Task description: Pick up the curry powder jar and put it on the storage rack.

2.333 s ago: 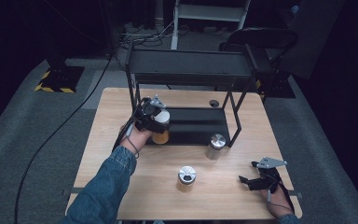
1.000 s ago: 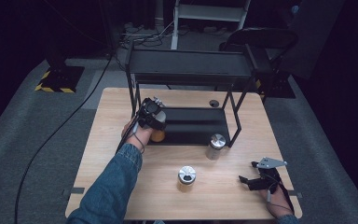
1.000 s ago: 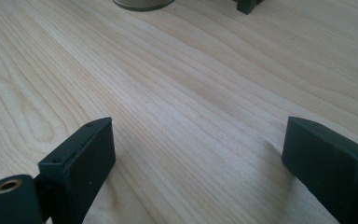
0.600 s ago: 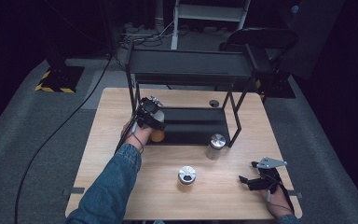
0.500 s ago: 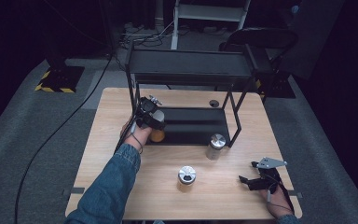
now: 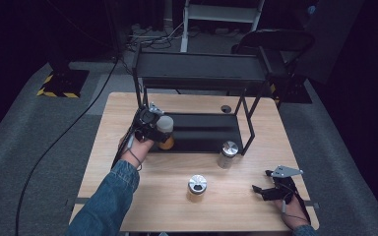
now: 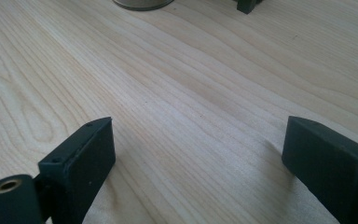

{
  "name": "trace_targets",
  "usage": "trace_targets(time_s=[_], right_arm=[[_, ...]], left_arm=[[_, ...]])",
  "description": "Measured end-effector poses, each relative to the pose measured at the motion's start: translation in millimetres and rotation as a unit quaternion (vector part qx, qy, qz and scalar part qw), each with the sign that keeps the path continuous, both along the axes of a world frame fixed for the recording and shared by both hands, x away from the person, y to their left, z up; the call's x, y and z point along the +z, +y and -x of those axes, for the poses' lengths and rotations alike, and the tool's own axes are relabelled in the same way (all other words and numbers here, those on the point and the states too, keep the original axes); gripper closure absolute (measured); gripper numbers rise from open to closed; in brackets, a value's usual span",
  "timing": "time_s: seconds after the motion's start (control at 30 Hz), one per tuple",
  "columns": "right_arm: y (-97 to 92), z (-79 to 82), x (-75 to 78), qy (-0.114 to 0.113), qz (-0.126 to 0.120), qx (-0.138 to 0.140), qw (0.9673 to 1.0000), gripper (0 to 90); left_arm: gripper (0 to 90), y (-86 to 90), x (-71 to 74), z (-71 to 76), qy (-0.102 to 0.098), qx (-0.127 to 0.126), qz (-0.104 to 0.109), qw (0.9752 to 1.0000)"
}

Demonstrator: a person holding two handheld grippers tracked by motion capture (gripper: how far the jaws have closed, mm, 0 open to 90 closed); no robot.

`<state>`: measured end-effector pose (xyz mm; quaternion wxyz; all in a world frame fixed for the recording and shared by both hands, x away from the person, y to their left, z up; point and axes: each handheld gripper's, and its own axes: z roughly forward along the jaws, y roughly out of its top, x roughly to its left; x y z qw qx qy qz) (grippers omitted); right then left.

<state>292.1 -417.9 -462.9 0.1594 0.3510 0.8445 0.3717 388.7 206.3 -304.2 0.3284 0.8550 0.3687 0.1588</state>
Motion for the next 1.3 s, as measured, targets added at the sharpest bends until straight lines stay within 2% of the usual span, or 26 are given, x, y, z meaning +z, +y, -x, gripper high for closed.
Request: trace_targets(time_s=[0.23, 0.47, 0.73, 1.1, 1.3], right_arm=[[0.0, 0.0, 0.0, 0.000, 0.000, 0.000, 1.0000, 9.2], [0.0, 0.0, 0.0, 0.000, 0.000, 0.000, 1.0000, 9.1], [0.0, -0.1, 0.0, 0.000, 0.000, 0.000, 1.0000, 9.2], [0.0, -0.1, 0.0, 0.000, 0.000, 0.000, 1.0000, 9.1], [0.1, -0.1, 0.1, 0.000, 0.000, 0.000, 1.0000, 9.1]], left_arm=[[12.9, 9.1, 4.1, 25.2, -0.013, -0.009, -0.003, 0.9999], [12.2, 25.3, 0.1, 51.1, -0.024, -0.009, 0.003, 0.9997], [12.3, 40.8, -4.5, 73.0, -0.031, -0.003, 0.010, 0.9995], [11.8, 57.4, -27.7, 95.2, -0.046, -0.001, 0.010, 0.9989], [11.8, 72.1, -43.4, 107.4, -0.050, 0.006, 0.018, 0.9986]])
